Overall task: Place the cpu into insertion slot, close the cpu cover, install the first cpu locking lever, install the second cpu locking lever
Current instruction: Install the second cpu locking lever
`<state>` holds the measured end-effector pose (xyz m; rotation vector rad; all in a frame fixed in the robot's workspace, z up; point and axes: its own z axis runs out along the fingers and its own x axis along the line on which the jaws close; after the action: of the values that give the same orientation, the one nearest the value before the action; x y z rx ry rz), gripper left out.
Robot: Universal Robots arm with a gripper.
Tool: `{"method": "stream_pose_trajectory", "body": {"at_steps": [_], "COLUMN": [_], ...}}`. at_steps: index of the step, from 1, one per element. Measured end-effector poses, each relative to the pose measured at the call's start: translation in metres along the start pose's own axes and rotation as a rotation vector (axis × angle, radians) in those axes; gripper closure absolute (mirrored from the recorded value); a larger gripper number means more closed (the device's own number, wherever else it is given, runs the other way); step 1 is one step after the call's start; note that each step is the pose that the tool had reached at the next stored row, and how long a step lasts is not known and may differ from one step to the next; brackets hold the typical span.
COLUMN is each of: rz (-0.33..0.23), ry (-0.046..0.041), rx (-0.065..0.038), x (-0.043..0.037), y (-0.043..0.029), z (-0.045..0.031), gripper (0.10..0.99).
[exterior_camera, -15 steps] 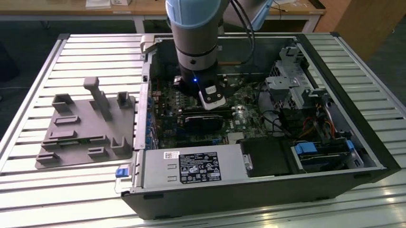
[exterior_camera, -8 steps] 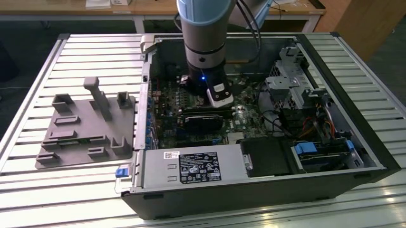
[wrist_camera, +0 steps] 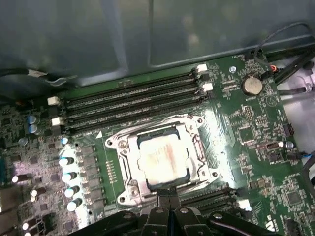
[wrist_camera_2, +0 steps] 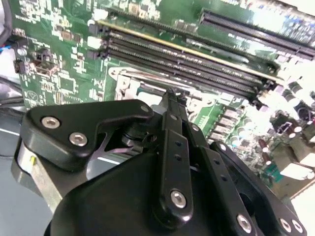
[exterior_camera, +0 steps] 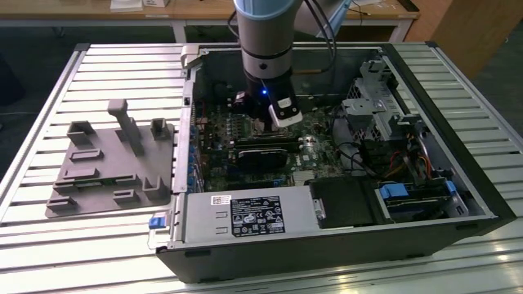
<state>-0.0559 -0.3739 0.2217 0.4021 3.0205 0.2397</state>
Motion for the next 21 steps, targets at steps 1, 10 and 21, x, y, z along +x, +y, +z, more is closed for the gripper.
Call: {"method": "stream_pose_trajectory", "body": {"at_steps": [1,10,21], "rz": [0.0,-0.002,-0.01], "ry": [-0.0006,0.0009,0.0029], "rx": [0.004,0.01,0.014], "x": [-0.0009,-0.0042,-0.0036], "y": [0.002,0.0145,0.025], "z": [0.0004,0.003,0.0049], "gripper": [0.984,0.984,0.984]}}
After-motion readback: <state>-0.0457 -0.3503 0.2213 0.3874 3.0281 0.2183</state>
